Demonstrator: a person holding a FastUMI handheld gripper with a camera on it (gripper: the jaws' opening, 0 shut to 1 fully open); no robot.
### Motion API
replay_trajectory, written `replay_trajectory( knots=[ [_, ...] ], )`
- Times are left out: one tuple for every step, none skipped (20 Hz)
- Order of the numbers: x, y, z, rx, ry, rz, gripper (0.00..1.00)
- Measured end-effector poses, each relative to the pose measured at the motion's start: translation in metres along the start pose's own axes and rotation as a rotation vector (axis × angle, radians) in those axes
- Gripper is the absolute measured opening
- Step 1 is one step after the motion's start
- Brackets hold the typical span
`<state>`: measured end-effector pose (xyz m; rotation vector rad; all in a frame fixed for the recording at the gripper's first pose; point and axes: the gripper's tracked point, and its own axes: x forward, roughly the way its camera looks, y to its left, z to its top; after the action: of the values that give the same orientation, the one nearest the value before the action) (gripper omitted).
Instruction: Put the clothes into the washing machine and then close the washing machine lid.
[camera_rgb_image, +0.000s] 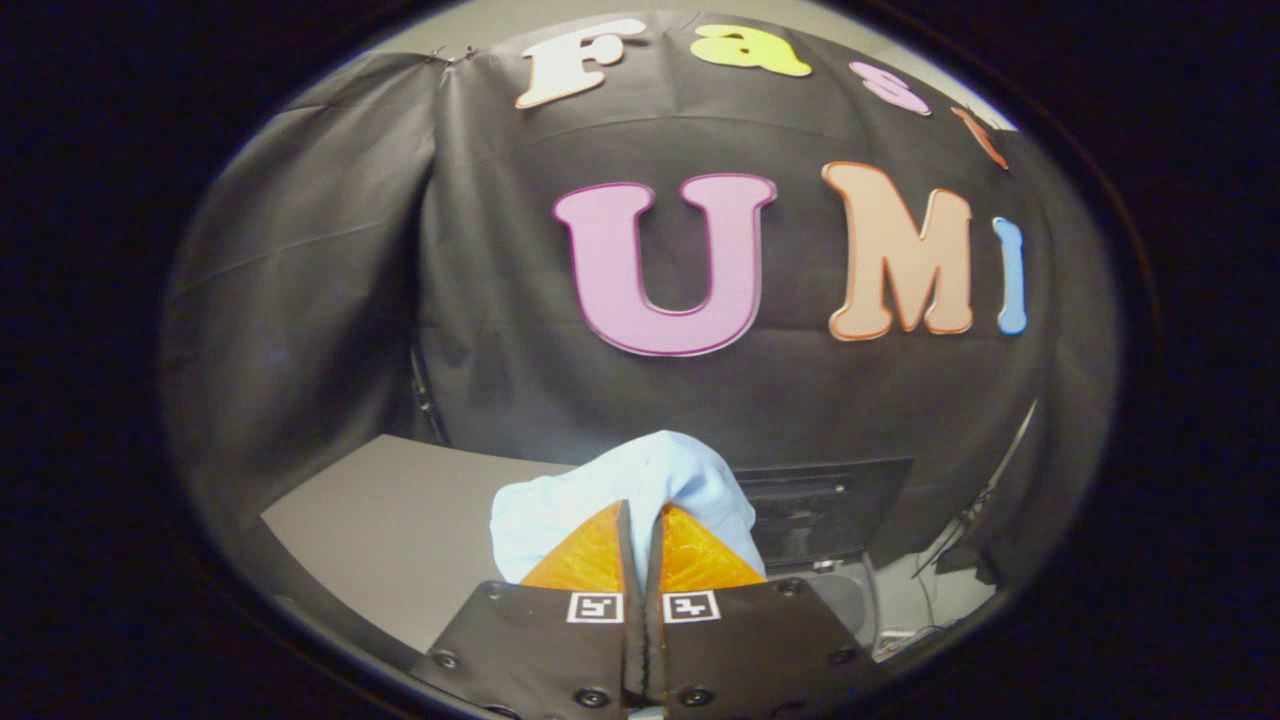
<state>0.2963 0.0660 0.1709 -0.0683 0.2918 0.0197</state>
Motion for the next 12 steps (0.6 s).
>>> replay_trajectory(
  knots=[
    [0.001, -0.018, 0.0, -0.01, -0.015, -0.039, 0.0],
    [0.0, -0.035, 0.0, -0.005, -0.032, -0.072, 0.0],
    [0.001, -0.048, -0.002, 0.011, -0.048, -0.091, 0.0],
    [0.002, -0.056, -0.006, 0.022, -0.067, -0.096, 0.0],
    [0.003, -0.064, -0.01, 0.014, -0.077, -0.104, 0.0],
    [0.005, -0.075, -0.017, -0.006, -0.08, -0.121, 0.0],
    [0.006, -0.085, -0.025, -0.023, -0.077, -0.135, 0.0],
    [0.009, -0.091, -0.033, -0.027, -0.079, -0.141, 0.0],
    [0.012, -0.098, -0.044, -0.021, -0.078, -0.142, 0.0],
    [0.016, -0.103, -0.053, -0.012, -0.08, -0.145, 0.0],
    [0.019, -0.106, -0.063, -0.002, -0.077, -0.145, 0.0],
    [0.023, -0.109, -0.074, 0.009, -0.071, -0.144, 0.0]
  ],
)
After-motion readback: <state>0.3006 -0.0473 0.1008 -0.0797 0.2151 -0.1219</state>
